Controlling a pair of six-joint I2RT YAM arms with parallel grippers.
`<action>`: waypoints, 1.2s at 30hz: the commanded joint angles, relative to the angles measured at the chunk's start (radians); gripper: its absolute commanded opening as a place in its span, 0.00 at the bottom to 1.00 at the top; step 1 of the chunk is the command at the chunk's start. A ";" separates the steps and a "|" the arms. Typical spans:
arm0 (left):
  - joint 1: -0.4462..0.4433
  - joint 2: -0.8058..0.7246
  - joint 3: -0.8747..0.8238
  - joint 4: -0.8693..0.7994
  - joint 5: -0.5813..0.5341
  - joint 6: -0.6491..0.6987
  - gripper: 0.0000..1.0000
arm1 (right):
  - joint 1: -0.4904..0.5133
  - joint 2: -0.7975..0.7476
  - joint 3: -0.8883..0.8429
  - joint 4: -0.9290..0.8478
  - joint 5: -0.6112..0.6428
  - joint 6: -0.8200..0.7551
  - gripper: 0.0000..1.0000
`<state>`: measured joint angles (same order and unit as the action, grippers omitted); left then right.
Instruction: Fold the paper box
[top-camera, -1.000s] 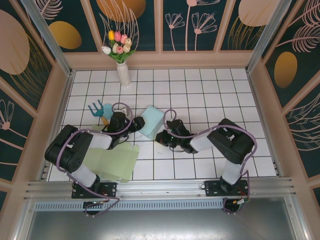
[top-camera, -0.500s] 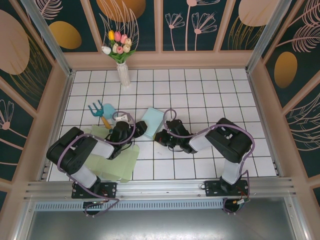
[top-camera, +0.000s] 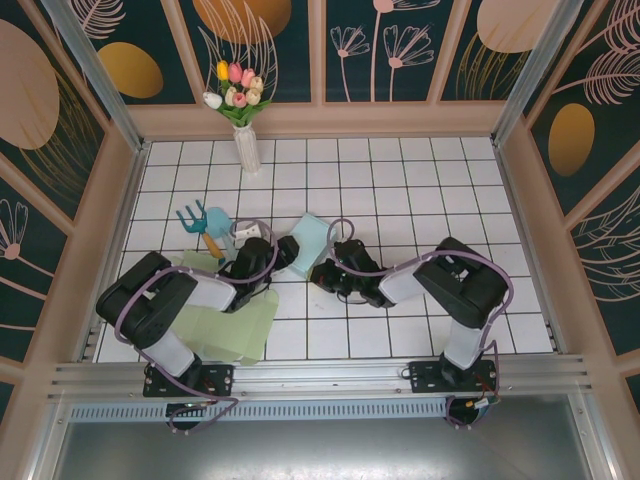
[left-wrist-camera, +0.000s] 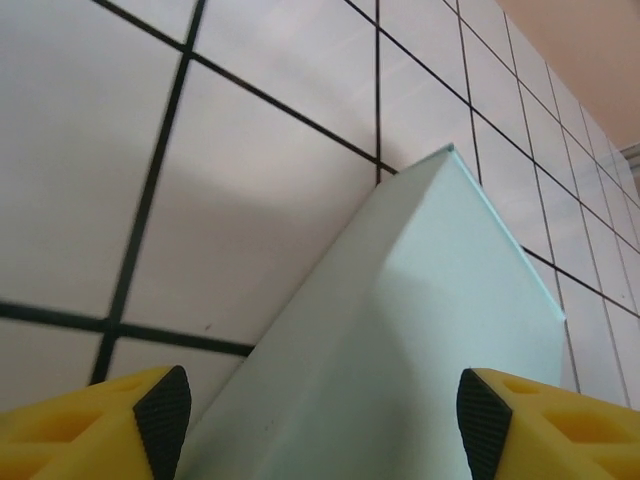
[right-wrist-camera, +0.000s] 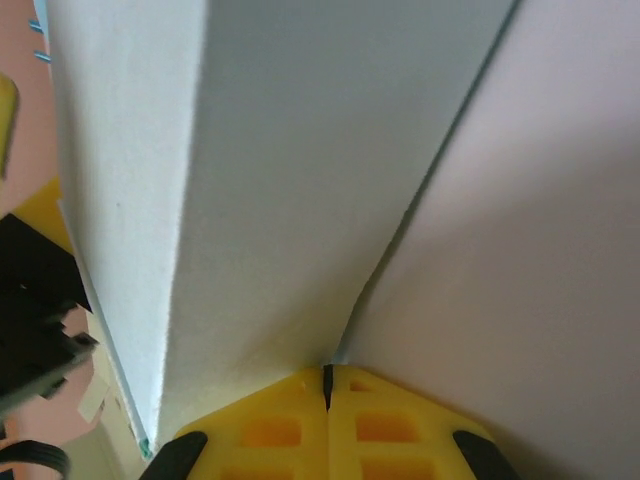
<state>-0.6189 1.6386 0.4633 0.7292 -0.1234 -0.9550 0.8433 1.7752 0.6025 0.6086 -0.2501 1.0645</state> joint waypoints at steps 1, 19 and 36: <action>0.047 -0.008 0.060 -0.122 0.049 0.044 0.74 | 0.014 -0.104 -0.010 -0.085 0.119 -0.080 0.00; -0.109 -0.448 -0.217 -0.152 -0.101 -0.067 0.78 | -0.195 -0.301 0.268 -0.521 0.391 -0.825 0.63; -0.121 -0.154 -0.089 0.031 0.001 -0.137 0.73 | -0.289 0.122 0.560 -0.540 0.040 -0.940 0.64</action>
<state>-0.7334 1.4628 0.3374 0.7101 -0.1280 -1.0752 0.5571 1.8702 1.1252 0.0963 -0.1600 0.1539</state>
